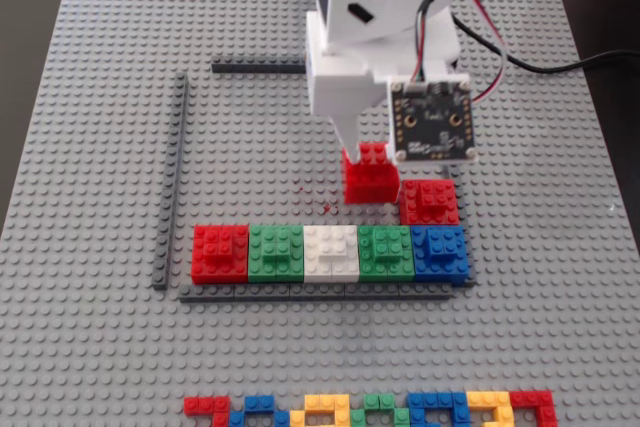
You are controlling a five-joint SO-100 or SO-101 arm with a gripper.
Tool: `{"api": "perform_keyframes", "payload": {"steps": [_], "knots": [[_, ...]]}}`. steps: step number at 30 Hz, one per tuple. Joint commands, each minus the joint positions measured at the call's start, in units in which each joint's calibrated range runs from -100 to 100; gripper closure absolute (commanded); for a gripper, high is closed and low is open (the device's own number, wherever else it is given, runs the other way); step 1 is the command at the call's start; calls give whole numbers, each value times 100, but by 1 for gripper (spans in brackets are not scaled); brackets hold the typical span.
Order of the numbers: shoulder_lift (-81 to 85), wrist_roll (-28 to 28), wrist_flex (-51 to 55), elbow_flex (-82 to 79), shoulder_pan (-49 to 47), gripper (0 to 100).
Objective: Grab the cube and place it into the grid
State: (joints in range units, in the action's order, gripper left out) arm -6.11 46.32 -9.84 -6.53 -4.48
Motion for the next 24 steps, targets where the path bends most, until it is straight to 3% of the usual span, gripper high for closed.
{"api": "perform_keyframes", "payload": {"steps": [1, 24], "knots": [[-8, 29, -91, 395, 40, 97], [-507, -59, -198, 920, -159, 96]]}}
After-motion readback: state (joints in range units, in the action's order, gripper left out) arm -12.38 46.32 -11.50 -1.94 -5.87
